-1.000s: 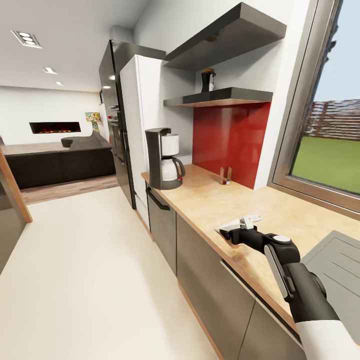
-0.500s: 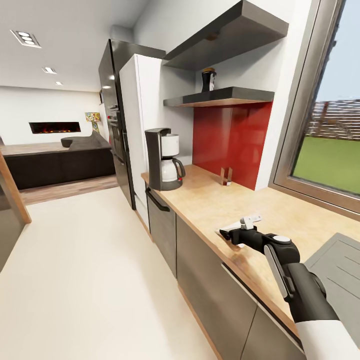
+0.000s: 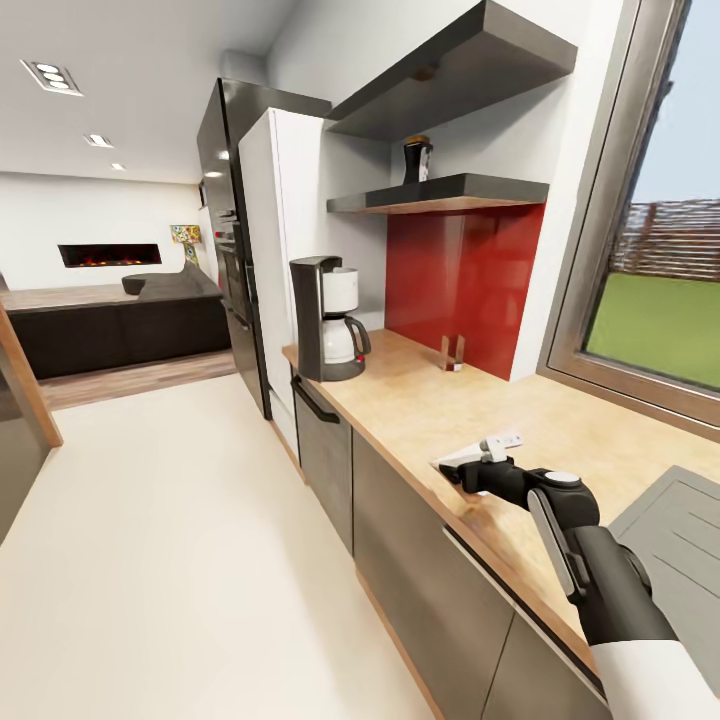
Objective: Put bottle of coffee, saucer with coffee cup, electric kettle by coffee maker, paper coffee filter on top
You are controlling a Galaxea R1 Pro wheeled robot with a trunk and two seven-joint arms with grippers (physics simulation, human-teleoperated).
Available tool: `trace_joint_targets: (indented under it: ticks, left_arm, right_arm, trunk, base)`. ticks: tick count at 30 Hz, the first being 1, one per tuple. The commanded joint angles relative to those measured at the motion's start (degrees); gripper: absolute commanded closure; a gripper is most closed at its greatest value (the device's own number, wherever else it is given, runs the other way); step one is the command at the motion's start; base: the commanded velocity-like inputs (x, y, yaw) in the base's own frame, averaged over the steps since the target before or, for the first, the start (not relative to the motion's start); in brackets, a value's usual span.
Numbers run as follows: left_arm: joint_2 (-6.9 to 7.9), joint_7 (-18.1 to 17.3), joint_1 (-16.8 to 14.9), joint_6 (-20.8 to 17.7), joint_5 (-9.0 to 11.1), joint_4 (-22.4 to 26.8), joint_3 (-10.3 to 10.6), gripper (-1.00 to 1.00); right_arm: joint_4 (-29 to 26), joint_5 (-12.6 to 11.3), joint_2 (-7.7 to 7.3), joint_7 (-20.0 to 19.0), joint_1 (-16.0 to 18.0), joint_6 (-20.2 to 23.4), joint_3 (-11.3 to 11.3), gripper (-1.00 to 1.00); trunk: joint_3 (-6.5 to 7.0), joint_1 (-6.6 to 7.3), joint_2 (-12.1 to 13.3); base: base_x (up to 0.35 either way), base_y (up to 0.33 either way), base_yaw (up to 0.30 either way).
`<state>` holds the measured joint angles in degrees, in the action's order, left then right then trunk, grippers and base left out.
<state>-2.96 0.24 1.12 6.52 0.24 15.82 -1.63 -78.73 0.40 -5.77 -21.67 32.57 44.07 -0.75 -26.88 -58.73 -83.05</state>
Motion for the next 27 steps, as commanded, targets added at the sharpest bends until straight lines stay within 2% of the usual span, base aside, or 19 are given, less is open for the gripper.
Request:
trace_joint_targets:
  ticks: [1,27]
  left_arm:
    - [-0.03,0.0,0.0,0.1,0.0,0.1,-0.2,-1.00]
    - [-0.03,0.0,0.0,0.1,0.0,0.1,-0.1,-1.00]
  right_arm:
    - [0.0,0.1,-0.04,-0.1,0.0,0.3,0.0,-1.00]
    - [-0.1,0.0,-0.03,-0.2,0.0,0.4,0.0,-1.00]
  trunk:
    - [-0.05,0.00,0.0]
    - [-0.05,0.00,0.0]
  base:
    - [0.005,0.000,0.000]
    - [0.014,0.008,0.000]
